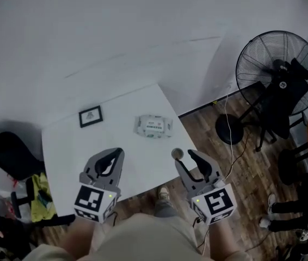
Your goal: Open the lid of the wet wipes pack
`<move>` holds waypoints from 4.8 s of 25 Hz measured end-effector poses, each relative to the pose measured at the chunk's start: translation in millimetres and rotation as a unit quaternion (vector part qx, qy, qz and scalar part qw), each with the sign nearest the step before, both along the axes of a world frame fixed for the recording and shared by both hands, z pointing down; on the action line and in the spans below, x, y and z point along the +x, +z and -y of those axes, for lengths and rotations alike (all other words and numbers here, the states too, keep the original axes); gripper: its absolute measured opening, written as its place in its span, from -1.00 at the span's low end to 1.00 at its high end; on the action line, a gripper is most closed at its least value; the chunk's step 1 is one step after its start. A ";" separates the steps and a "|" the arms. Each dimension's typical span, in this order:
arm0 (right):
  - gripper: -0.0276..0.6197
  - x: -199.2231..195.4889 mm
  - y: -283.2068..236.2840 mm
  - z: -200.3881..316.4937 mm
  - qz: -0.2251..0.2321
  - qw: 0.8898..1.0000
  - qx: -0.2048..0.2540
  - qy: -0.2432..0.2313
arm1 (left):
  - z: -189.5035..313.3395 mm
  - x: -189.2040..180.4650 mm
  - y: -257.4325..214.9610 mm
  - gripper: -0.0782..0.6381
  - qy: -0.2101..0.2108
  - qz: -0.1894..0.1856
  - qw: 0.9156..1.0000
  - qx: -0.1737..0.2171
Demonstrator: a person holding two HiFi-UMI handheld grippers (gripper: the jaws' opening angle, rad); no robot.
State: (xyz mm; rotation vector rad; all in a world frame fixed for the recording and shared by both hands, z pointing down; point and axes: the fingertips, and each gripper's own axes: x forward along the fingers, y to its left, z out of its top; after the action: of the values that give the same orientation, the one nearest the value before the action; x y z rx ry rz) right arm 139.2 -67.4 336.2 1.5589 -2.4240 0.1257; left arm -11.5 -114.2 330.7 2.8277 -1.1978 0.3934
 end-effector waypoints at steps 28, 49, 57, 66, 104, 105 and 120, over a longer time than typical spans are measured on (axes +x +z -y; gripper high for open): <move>-0.38 69.6 3.2 139.0 0.044 0.995 -0.027 -0.087 | 102.9 58.2 -1.5 -0.72 -0.071 0.046 0.996 -0.008; -0.38 20.3 145.9 233.3 -0.217 0.955 -0.141 -0.146 | 195.0 52.3 92.5 -0.72 -0.023 0.060 0.996 -0.060; -0.38 -6.4 222.0 239.2 -0.247 0.932 -0.194 -0.183 | 204.9 55.2 183.7 -0.72 -0.008 0.086 0.986 -0.145; -0.38 -18.2 297.6 233.3 -0.289 0.905 -0.235 -0.205 | 209.7 61.9 262.2 -0.72 0.002 0.092 0.973 -0.211; -0.80 -0.5 293.0 293.6 -0.265 0.932 -0.192 -0.154 | 195.1 82.5 374.3 -0.72 0.008 0.130 0.936 -0.327; -0.80 1.4 293.5 298.9 -0.261 0.933 -0.193 -0.153 | 195.0 82.9 374.1 -0.72 0.010 0.131 0.936 -0.326; -0.70 27.6 352.1 340.1 -0.107 0.957 -0.265 -0.052 | 194.2 82.0 375.5 -0.72 -0.007 0.108 0.941 -0.320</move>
State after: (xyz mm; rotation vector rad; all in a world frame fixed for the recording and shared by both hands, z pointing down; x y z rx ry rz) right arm 166.8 -407.5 688.3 1.1377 -2.0660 0.5129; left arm 70.5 -308.4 706.2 2.2486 -0.8952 0.9197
